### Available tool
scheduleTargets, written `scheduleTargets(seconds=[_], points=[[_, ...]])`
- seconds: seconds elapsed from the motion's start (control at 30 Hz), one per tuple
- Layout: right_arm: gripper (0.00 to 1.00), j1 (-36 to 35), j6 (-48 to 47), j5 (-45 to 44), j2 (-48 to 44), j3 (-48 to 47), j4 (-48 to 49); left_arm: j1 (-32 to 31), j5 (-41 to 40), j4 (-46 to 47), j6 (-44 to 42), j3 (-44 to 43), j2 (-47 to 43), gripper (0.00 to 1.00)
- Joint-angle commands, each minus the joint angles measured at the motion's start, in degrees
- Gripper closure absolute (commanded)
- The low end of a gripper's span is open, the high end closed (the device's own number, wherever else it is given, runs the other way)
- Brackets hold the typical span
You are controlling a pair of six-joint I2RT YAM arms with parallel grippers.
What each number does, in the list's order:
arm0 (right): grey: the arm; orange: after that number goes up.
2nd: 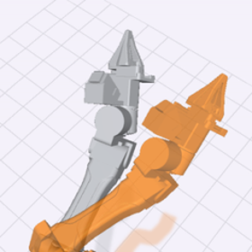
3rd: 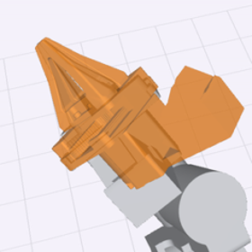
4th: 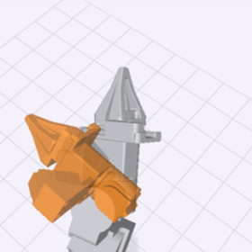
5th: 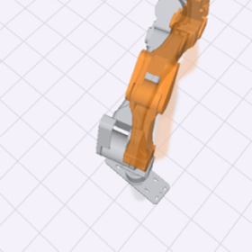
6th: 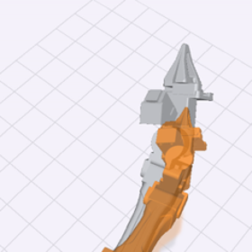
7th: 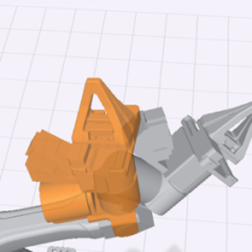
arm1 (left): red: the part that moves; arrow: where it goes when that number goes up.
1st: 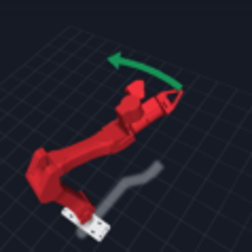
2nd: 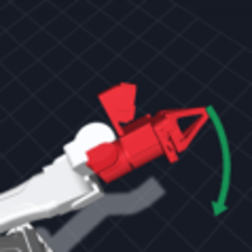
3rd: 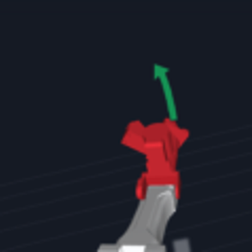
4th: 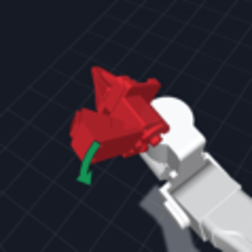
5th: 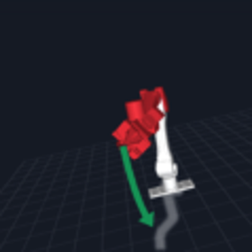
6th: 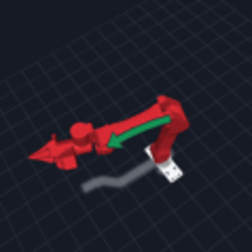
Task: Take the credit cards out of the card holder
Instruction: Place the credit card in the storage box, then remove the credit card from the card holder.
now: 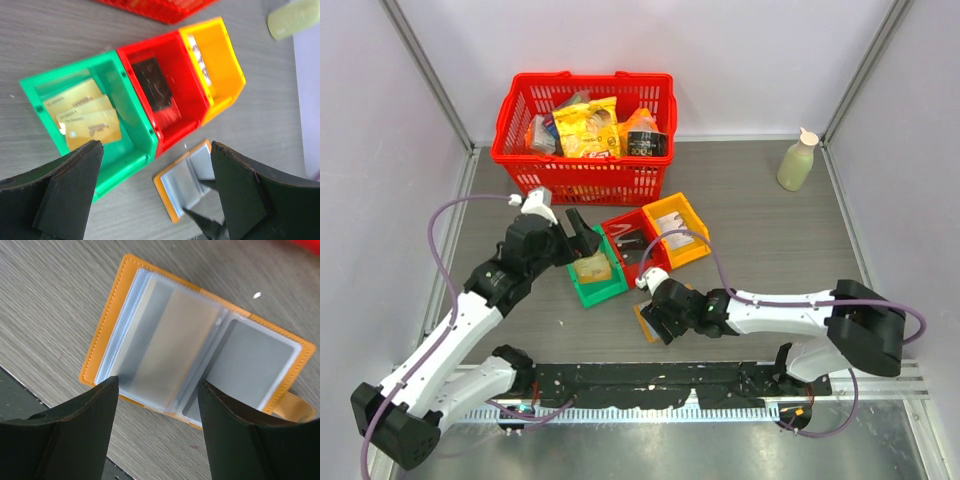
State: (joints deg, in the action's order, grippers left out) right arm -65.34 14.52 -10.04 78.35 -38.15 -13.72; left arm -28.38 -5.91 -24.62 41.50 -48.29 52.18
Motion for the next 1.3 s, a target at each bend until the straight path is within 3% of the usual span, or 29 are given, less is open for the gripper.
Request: scheduleTargets(seconds=[0.0,0.17,0.43,0.53,0.57,0.77,1.03,1.27], points=[[0.31,-0.84,0.94,-2.52,2.51,-1.75,2.55,-4.3,4.42,0.8,0.95,3.64,-2.79,0.08],[0.35,-0.93,2.17,-3.75,5.23,-1.66,3.08,-11.86,3.01,4.4,3.24,7.07,-2.62,0.08],[0.64,-0.4,5.77,-7.62,5.94,-1.31,2.2,-17.49,2.92,11.08,7.1,10.76,1.69,0.09],[0.73,2.75,7.27,-4.39,4.63,0.53,3.16,-18.99,2.75,13.28,8.51,11.81,3.27,0.09],[0.8,3.81,7.79,-3.33,4.1,1.75,4.21,-19.51,2.66,14.33,9.21,12.25,3.62,0.09],[0.99,12.34,10.08,11.41,0.58,6.94,10.01,-19.96,2.92,19.69,11.94,14.19,8.01,0.14],[0.99,19.45,12.02,22.07,0.14,11.6,17.14,-21.98,5.21,23.13,12.12,9.72,19.96,0.16],[0.99,21.48,12.02,24.98,0.58,13.01,18.99,-23.21,4.59,24.27,10.8,4.62,29.37,0.16]])
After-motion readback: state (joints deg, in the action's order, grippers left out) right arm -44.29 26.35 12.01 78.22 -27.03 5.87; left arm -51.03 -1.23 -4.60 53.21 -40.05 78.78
